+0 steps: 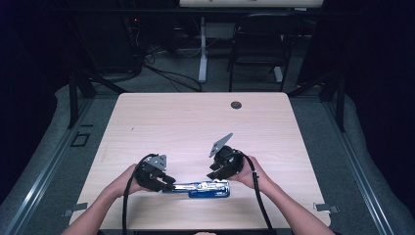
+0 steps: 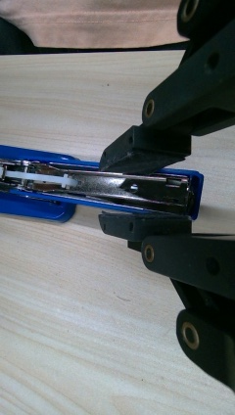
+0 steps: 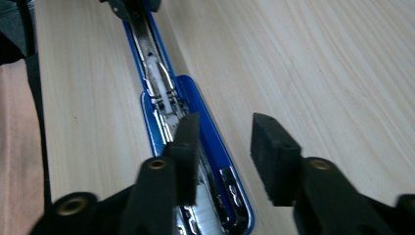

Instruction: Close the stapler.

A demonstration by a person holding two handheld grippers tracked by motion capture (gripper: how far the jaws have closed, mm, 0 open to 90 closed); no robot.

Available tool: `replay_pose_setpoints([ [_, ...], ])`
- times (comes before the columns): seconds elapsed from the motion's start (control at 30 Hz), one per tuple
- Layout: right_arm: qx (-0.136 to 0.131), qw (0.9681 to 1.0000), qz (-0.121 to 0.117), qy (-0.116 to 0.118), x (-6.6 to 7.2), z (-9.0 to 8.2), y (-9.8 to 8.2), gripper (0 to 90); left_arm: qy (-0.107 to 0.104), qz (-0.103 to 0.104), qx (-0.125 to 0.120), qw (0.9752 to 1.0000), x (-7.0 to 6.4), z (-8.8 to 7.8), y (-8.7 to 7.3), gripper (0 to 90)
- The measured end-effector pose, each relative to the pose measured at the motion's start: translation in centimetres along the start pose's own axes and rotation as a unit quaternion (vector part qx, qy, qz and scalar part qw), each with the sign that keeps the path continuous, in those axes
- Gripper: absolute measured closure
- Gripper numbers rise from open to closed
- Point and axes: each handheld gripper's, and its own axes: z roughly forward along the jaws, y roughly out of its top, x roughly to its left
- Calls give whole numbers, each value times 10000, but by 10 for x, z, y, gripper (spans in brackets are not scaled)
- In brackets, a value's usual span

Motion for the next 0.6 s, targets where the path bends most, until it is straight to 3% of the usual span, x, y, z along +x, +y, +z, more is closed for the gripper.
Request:
replay_pose_setpoints([
  [0.03,-19,10000,-76,57,4,1,2,725,4,-4,-2,10000,0,0,0,696],
  [0.13,-13,9998,-172,92,9,2,4,776,60,20,28,10000,-2,0,1,695],
  [0.23,-71,9998,-116,168,10,4,4,790,45,-26,-6,10000,-2,1,0,693],
  [0.3,6,9997,-133,205,11,8,3,793,115,-65,-4,9999,-3,0,0,624],
  [0.33,25,9997,-127,209,11,9,3,796,79,-81,27,9999,-3,1,0,604],
  [0.37,34,9997,-120,213,11,11,2,801,135,-25,221,9997,-4,3,0,598],
  [0.53,91,9996,-164,204,12,14,2,834,132,-63,357,9993,-5,8,-1,579],
  [0.6,81,9996,-179,216,13,13,1,847,159,-90,527,9984,-4,12,-1,552],
])
